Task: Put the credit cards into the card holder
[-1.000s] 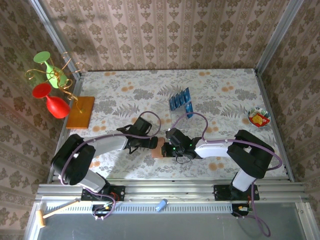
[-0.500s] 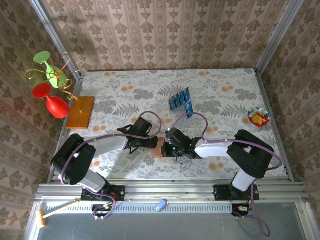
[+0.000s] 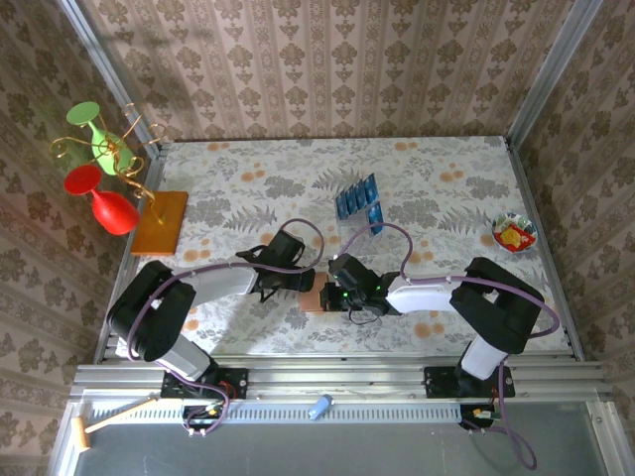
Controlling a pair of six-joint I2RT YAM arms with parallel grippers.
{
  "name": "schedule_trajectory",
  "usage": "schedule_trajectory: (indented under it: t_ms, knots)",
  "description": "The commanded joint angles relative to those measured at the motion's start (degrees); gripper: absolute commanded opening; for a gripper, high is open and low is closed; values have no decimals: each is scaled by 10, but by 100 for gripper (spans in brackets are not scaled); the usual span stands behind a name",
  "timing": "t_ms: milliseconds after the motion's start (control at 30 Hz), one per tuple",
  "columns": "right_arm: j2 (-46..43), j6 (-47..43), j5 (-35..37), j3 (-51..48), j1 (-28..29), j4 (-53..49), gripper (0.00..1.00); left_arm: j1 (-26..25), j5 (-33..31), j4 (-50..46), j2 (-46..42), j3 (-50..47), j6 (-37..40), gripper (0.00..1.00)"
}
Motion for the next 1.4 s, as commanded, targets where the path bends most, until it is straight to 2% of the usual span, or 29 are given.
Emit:
schedule_trajectory:
  t_ms: [0, 100, 300, 500, 667, 867, 1167, 1367]
  knots:
    - [14, 4, 1, 1, 5, -37, 0, 8, -39, -4, 11, -29, -9, 85]
    - [2, -5, -1, 19, 2, -61, 3, 8, -39, 3, 7, -43, -17, 84]
    - [-73, -29, 16, 67, -14, -145, 31, 7, -37, 17, 5, -62, -25, 83]
    - [-139, -46, 70, 98, -47, -257, 35, 6, -35, 27, 2, -72, -30, 83]
    - [-135, -70, 86, 112, -76, -310, 40, 3, -35, 31, 1, -73, -33, 83]
    - [-71, -92, 62, 149, -74, -320, 40, 2, -37, 31, 0, -74, -34, 83]
    - [-26, -91, 53, 160, -67, -304, 24, 1, -40, 30, -9, -78, -36, 83]
    - [-20, -87, 45, 151, -64, -292, 21, 1, -39, 30, -8, -76, -37, 83]
